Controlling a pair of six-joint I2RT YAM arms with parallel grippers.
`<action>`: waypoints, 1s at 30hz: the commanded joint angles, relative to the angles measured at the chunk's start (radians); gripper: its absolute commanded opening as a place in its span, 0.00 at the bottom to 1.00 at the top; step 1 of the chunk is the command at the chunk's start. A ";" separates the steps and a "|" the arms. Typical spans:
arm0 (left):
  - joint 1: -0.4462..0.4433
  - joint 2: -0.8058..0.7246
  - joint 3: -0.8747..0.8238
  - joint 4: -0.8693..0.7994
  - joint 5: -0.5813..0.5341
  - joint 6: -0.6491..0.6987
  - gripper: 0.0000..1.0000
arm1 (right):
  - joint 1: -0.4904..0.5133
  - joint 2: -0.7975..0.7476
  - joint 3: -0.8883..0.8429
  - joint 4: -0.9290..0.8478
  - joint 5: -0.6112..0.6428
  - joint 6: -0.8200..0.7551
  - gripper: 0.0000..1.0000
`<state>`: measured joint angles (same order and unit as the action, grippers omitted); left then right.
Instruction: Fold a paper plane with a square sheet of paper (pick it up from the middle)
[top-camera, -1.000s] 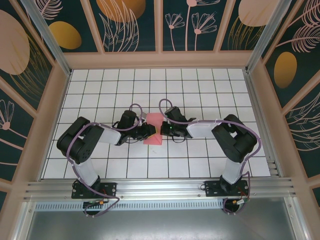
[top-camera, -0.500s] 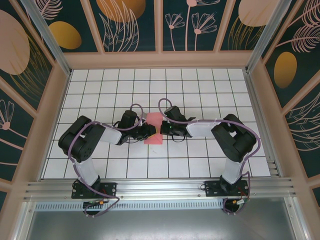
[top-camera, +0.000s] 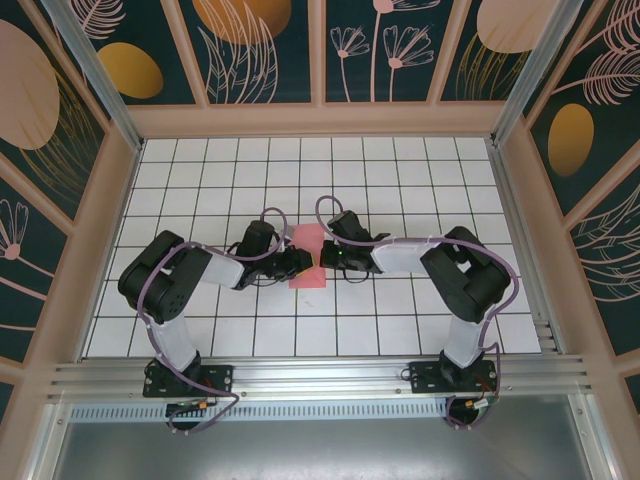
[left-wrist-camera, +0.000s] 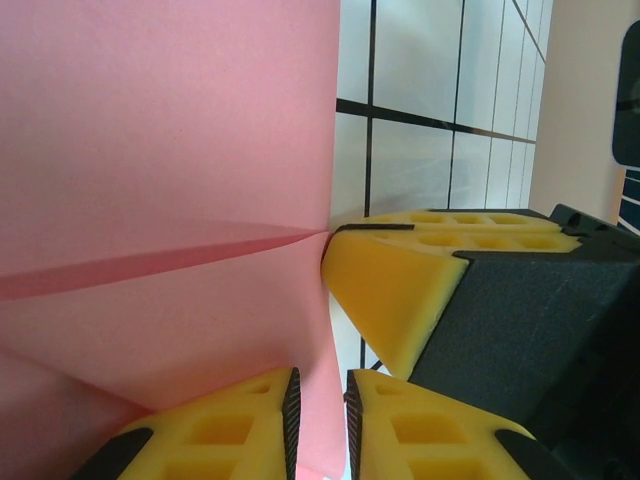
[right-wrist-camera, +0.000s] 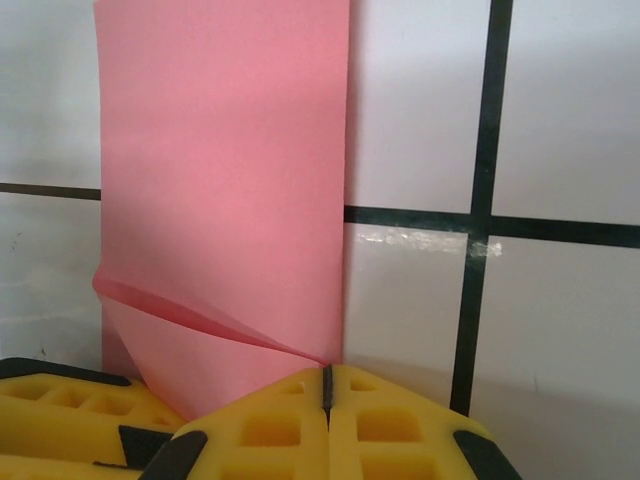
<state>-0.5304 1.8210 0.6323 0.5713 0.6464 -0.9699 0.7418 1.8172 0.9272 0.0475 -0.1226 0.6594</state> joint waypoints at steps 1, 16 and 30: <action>-0.006 0.020 0.020 -0.021 0.003 0.025 0.23 | -0.007 0.018 0.025 0.000 0.024 -0.018 0.06; -0.006 0.024 0.039 -0.111 -0.042 0.054 0.20 | -0.007 0.024 0.036 -0.002 0.028 -0.027 0.06; -0.006 -0.024 0.034 -0.101 -0.042 0.059 0.22 | -0.005 0.016 0.038 0.014 0.021 -0.043 0.06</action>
<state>-0.5331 1.8214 0.6685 0.4927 0.6231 -0.9360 0.7410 1.8229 0.9367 0.0479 -0.1196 0.6331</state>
